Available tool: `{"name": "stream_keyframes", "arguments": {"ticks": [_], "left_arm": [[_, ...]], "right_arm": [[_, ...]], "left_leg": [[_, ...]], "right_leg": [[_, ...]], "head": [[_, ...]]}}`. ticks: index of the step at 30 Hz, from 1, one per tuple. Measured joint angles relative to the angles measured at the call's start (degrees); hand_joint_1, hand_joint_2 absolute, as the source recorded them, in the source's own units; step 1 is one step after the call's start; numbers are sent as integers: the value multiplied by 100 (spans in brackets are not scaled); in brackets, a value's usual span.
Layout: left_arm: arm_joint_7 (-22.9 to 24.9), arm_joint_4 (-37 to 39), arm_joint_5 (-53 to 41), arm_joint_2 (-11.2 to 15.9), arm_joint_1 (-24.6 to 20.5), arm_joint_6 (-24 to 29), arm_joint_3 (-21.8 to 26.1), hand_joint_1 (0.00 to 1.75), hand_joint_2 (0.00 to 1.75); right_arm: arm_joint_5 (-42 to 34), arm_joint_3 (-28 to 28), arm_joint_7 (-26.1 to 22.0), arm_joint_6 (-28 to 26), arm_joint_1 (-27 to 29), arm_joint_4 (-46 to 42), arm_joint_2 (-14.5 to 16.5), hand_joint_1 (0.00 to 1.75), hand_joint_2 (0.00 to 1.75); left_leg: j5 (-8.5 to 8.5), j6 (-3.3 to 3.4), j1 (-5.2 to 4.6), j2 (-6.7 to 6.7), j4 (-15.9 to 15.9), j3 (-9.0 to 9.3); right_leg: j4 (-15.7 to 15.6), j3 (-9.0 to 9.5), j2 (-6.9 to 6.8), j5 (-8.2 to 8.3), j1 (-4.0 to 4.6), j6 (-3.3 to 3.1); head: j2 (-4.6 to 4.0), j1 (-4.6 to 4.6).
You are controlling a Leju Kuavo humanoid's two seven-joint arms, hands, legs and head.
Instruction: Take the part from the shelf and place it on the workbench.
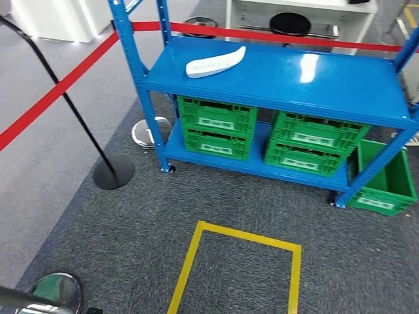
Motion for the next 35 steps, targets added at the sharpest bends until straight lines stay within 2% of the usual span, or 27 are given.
{"name": "stream_keyframes", "arguments": {"ticks": [1,2,3,4,6,7,8,9,10,11,12,14,15,16,17,19,21,22,24,25,26,27,29,30,32,33,35], "left_arm": [[-3,3,1,-2,-6,3,-6,0,0],[-9,7,4,-3,-12,6,-10,0,0],[-17,8,8,-5,-16,8,-13,0,0],[-27,10,13,-9,-23,11,-15,0,0],[-46,11,18,-11,-30,16,-16,0,0],[-52,12,21,-9,-27,18,-16,0,0],[-58,12,24,-4,-17,20,-15,0,0],[-61,12,30,-1,-8,20,-14,0,0],[-67,13,35,-1,-1,20,-13,0,0],[-73,15,41,-4,-1,20,-12,0,0],[-80,17,50,-8,-3,20,-12,0,0],[-98,20,65,-10,-8,19,-12,0,0],[-113,21,70,-9,-9,18,-12,0,0],[-133,21,71,-7,-11,18,-12,0,0],[-157,21,71,-4,-15,16,-13,0,0],[-207,21,68,1,-29,9,-15,0,0],[-248,23,50,1,-35,-8,-18,0,0],[-262,24,37,3,-31,-19,-20,0,0],[-274,26,13,8,-16,-38,-22,0,0],[-276,27,9,15,-11,-44,-23,0,0],[-280,27,5,22,-8,-49,-23,0,0],[-287,27,2,30,-7,-52,-24,0,0],[-303,28,-1,41,-11,-53,-25,0,0],[-307,30,-1,43,-18,-52,-26,0,0],[-310,33,-2,44,-32,-53,-27,0,0],[-310,33,-2,44,-37,-53,-30,0,0],[-310,35,-3,41,-36,-54,-33,0,0]], "right_arm": [[-3,19,-2,6,-1,0,4,0,0],[-9,36,-4,10,7,1,8,0,0],[-15,48,-7,13,24,2,13,0,0],[-24,56,-7,15,47,4,18,0,0],[-40,61,-12,15,63,8,25,0,0],[-49,62,-13,15,52,9,26,0,0],[-55,62,-15,18,34,10,26,0,0],[-60,63,-15,21,21,11,28,0,0],[-62,65,-15,25,17,13,31,0,0],[-64,65,-15,29,22,13,32,0,0],[-64,66,-15,32,29,13,33,0,0],[-52,71,-14,44,28,13,33,0,0],[-38,77,-12,61,20,13,34,0,0],[-11,86,-7,83,14,14,35,0,0],[28,101,14,112,14,14,36,0,0],[125,146,108,197,32,14,38,0,0],[209,212,251,315,41,14,44,0,0],[233,242,326,373,36,15,47,0,0],[249,287,456,449,21,18,50,0,87],[257,306,504,470,22,20,52,0,131],[272,326,535,481,26,21,56,0,175],[295,347,561,486,29,21,61,0,175],[344,390,588,490,33,21,74,0,175],[366,409,596,490,32,21,78,0,175],[395,445,608,489,37,21,80,0,175],[408,462,620,488,46,21,81,0,175],[428,488,646,477,67,21,82,0,175]], "left_leg": [[22,18,7,-85,-158,64],[4,51,-1,-93,-207,76],[16,94,-8,-42,-213,70],[32,140,-11,17,-227,73],[60,227,-9,141,-256,79],[60,252,-20,208,-257,79],[55,272,-34,279,-256,79],[49,283,-50,356,-254,80],[43,287,-62,430,-252,82],[37,287,-70,498,-251,89],[28,280,-73,558,-250,103],[-7,242,-90,668,-245,148],[-26,215,-105,713,-241,167],[-39,185,-120,754,-241,184],[-41,154,-131,788,-248,196],[-49,87,-118,808,-260,214],[-225,17,-98,632,-46,123],[-402,-9,-88,510,245,-11],[-765,-32,-81,386,1034,-398],[-832,-36,-79,371,1311,-546],[-778,-36,-76,366,1387,-603],[-614,-35,-69,365,1239,-552],[-176,-42,-43,351,512,-228],[-41,-33,-32,334,157,-75],[32,13,-29,302,-186,57],[31,57,-40,296,-214,55],[57,93,-48,297,-231,53]], "right_leg": [[-1,-25,57,14,0,35],[-15,-50,112,32,-7,77],[-41,-69,162,53,-24,119],[-37,-89,133,49,-30,152],[234,-229,-119,-127,-13,189],[550,-372,-299,-304,0,192],[942,-555,-421,-502,6,194],[1308,-723,-487,-653,6,195],[1535,-820,-523,-712,6,192],[1548,-809,-546,-663,7,188],[1328,-677,-579,-518,8,179],[547,-229,-779,-192,26,146],[244,-60,-873,-103,36,116],[73,31,-936,-72,48,83],[35,39,-938,-87,62,46],[16,22,-839,-64,57,-24],[-10,17,-771,-39,33,-84],[-17,13,-737,-30,21,-103],[-18,-5,-666,-23,19,-121],[-18,-9,-630,-21,19,-124],[-17,-9,-596,-19,17,-124],[-17,-5,-564,-17,12,-121],[-12,4,-501,-11,5,-86],[3,-5,-472,-11,11,-57],[9,-30,-439,3,28,13],[-15,-33,-432,20,27,48],[-66,-26,-435,38,21,81]], "head": [[1,-10],[1,-15],[2,-16],[2,-15],[2,32],[2,64],[2,90],[2,102],[2,102],[2,103],[2,104],[2,108],[2,105],[2,103],[2,101],[2,100],[2,93],[2,86],[2,80],[2,79],[2,78],[2,76],[2,65],[2,50],[2,27],[2,24],[2,24]]}}
